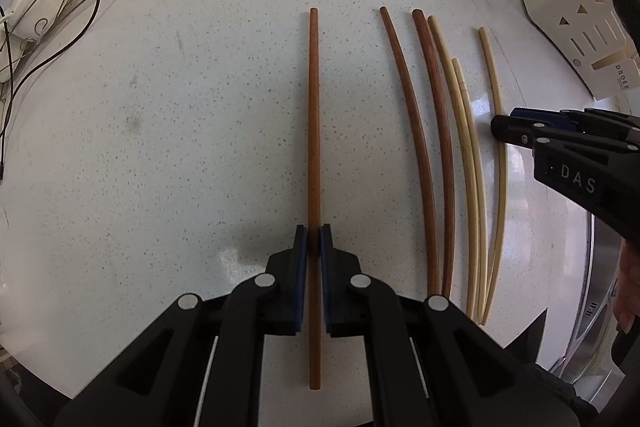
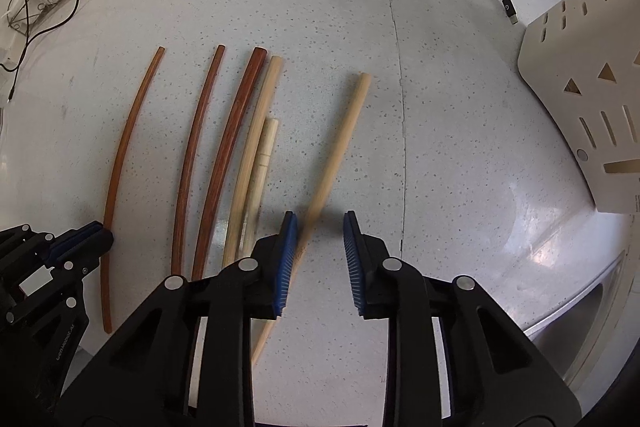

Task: Organize utensils
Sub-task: 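Close the right gripper on a pale chopstick from the row, then lift both held chopsticks and carry them toward the cream holder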

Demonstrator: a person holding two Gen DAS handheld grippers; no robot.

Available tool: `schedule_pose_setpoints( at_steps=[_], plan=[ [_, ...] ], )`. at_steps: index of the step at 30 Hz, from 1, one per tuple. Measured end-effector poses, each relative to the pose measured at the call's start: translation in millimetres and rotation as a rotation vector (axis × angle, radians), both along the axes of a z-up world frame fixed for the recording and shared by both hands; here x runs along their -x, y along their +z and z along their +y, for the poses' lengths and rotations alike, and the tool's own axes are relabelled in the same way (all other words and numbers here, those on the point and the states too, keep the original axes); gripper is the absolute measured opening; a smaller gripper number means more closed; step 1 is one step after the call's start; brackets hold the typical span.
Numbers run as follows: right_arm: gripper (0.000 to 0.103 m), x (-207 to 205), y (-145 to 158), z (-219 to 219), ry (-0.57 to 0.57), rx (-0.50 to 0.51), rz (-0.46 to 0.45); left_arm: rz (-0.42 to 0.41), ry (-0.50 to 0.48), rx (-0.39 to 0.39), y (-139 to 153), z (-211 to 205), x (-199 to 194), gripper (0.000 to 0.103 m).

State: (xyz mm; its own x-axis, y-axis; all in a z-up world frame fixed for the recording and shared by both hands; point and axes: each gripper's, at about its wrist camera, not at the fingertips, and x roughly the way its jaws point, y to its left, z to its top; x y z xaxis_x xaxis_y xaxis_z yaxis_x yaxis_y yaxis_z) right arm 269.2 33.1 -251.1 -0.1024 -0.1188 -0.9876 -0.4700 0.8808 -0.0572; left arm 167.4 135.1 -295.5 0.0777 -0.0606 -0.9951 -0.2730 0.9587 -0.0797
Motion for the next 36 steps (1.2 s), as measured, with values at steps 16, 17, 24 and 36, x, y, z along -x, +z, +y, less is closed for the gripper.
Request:
schedule_pose_setpoints(
  at_steps=[16,17,24,36],
  plan=[
    [0.006,-3.2,-12.1,2.4,0.08,0.009,0.094,0.117,-0.063,-0.007,-3.3,-11.2,-43.8,0.007],
    [0.006,-5.7,-13.1,1.7,0.081,0.006,0.097,0.12,-0.071,-0.006,-3.4,-11.9,-46.1,0.007],
    [0.006,-16.5,-12.9,-12.3,0.033,-0.042,0.112,0.115,-0.092,0.019,-6.4,-9.6,-55.9,0.006],
    [0.006,-16.3,-0.4,-30.6,-0.018,-0.098,0.079,0.07,-0.085,0.02,2.8,-2.8,-50.1,0.006]
  ],
)
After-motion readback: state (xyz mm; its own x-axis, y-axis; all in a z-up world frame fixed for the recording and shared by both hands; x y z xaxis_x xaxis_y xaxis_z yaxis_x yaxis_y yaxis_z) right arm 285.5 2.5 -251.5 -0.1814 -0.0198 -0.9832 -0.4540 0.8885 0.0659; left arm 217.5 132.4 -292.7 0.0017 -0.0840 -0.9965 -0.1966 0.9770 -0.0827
